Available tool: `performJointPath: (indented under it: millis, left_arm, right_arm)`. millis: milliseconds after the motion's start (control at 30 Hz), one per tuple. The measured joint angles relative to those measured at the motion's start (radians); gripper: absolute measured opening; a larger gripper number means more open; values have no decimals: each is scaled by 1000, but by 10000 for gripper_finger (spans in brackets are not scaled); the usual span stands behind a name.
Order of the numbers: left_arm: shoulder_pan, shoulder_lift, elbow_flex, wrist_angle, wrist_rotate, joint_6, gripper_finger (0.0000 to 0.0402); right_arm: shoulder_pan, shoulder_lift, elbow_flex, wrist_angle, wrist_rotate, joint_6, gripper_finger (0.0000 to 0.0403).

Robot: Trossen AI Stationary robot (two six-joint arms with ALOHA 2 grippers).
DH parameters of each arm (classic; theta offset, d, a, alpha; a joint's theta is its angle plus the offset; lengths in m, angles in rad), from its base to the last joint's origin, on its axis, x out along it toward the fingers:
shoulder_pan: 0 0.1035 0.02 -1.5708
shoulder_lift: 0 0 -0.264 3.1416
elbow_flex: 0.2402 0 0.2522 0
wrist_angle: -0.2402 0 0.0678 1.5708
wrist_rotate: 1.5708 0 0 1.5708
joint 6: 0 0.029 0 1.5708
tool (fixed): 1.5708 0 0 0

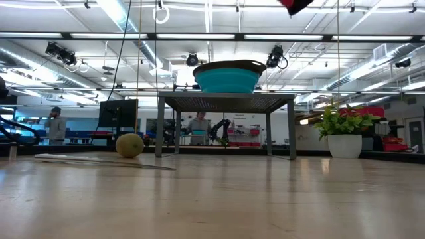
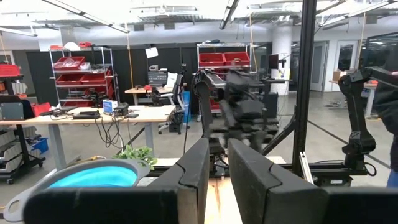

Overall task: Pick & Place Fruit
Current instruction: Put the peach into the blue bin

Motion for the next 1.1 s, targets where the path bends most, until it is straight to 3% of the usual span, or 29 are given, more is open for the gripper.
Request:
performJointPath:
  millis: [300,667,1100]
  left_arm:
    - [0,0,0,0,0,0,68]
    - [0,0,0,0,0,0,68]
    - [0,0,0,0,0,0,68]
  right_arm:
    - [-168,-36,0,-41,-77,0,144]
    - [-222,-36,0,-62,-78,9,144]
    - [-435,-36,0,50,-74,11,144]
